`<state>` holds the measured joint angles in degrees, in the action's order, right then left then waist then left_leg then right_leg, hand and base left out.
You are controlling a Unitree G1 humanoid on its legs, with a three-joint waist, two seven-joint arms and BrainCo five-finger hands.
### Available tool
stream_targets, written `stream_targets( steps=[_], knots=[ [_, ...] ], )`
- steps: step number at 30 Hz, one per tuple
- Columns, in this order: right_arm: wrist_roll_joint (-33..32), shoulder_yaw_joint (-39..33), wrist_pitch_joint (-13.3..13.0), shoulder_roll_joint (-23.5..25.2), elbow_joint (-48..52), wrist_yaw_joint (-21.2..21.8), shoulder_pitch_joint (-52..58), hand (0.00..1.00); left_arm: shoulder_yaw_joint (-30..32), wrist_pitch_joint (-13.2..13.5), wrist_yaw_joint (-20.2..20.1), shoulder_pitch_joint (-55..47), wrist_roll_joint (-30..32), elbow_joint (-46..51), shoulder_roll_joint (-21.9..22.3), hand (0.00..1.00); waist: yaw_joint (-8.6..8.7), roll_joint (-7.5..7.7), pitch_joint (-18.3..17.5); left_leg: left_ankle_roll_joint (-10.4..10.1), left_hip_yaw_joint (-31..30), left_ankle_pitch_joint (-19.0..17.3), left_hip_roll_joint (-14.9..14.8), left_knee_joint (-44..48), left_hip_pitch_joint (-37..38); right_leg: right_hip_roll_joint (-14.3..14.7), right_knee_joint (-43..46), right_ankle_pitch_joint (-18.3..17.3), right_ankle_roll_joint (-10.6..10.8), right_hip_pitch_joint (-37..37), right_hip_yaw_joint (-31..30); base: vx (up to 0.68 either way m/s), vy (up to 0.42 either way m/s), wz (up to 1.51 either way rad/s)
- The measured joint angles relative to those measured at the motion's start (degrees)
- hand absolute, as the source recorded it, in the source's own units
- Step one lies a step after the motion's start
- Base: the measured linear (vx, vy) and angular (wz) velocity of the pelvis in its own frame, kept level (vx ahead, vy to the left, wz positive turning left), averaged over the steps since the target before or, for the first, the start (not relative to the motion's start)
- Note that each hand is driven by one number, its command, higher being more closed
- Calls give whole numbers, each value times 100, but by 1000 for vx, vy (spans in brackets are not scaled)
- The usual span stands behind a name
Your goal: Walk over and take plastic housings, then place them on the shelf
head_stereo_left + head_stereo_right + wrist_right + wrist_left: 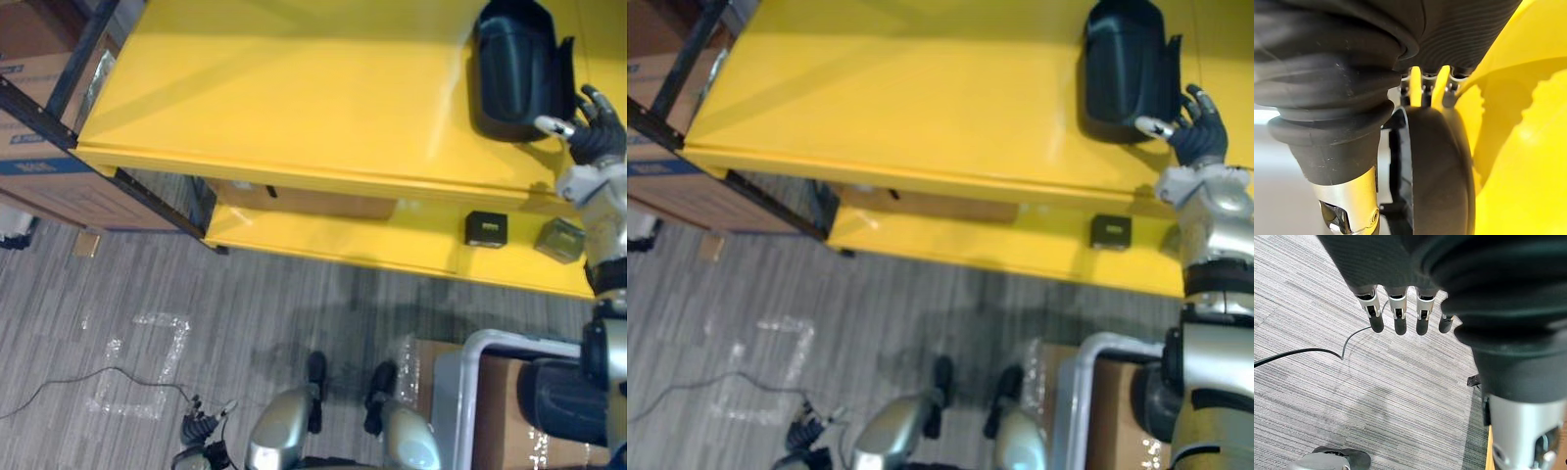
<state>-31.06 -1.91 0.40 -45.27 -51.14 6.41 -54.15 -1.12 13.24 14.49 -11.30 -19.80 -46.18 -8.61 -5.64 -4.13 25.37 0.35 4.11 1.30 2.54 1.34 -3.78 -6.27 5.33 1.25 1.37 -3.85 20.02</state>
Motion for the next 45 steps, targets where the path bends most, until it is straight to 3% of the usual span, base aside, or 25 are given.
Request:
stream_targets(
  steps=[3,6,10,12,16,17,20,22,25,31,38,45],
  knots=[
    [-2,59,-15,8,-113,-72,0,0,-1,1,-1,0,-1,0,0,0,-8,53,-25,-8,-1,14,-5,-25,9,6,-6,3,-4,0,0,0,0,0],
    [37,100,-41,86,-115,-558,15,0,-7,4,-1,0,0,-1,-1,0,-9,96,-47,-9,2,61,-5,-121,65,12,-17,4,-5,12,-2,0,0,0],
    [726,-352,-671,291,146,-2227,239,0,-14,63,5,-2,0,-13,2,0,-11,103,-50,-11,2,64,-10,-194,187,55,-209,73,7,183,1,8,0,-1],
    [1203,-950,-1054,474,1124,-3222,702,0,-2,98,20,-4,-4,-48,-3,0,5,199,-190,-14,73,66,-24,-293,215,100,-364,123,15,222,-16,33,-1,-8],
    [1764,-1486,-1320,917,2661,-4001,1802,0,-2,89,27,-24,-9,-114,25,0,166,533,-512,-42,120,50,-38,-405,403,154,-552,156,18,416,-44,110,-9,-7],
    [1895,-1587,-1368,1152,3119,-4132,2260,0,0,82,28,-32,-7,-159,25,0,230,666,-734,-65,149,34,-40,-425,403,164,-596,156,19,413,-72,94,4,-15],
    [2089,-1790,-1468,1839,4080,-4146,3449,0,105,86,55,-41,13,-182,25,0,364,847,-1006,-117,288,-13,-44,-500,620,170,-606,124,66,531,-205,62,12,-24],
    [2091,-1798,-1547,2252,4470,-4059,4201,0,132,88,90,-53,35,-185,55,0,410,873,-1161,-102,362,-62,-44,-515,693,171,-604,107,88,557,-299,14,25,-27],
    [2114,-1753,-1558,2837,4661,-3702,5212,0,230,78,243,-71,241,-221,214,0,600,779,-1366,-72,581,-143,-41,-583,780,172,-597,82,143,569,-466,-42,32,-27],
    [1854,-1311,-1579,3449,4601,-3103,6389,0,254,76,301,-57,281,-238,335,0,788,628,-1600,-19,836,-224,-65,-622,867,187,-619,80,165,551,-618,-14,21,-25],
    [1824,-858,-1542,4013,3620,-2637,6640,0,254,67,300,8,514,-369,326,0,785,615,-1684,-87,906,-295,-75,-621,876,207,-715,152,166,579,-651,46,11,-4],
    [1836,-694,-1542,4167,3138,-2659,6576,0,252,32,223,-4,522,-484,333,0,684,598,-1752,-165,1037,-347,-100,-589,1010,241,-776,153,162,687,-721,66,-2,-5]
  ],
)
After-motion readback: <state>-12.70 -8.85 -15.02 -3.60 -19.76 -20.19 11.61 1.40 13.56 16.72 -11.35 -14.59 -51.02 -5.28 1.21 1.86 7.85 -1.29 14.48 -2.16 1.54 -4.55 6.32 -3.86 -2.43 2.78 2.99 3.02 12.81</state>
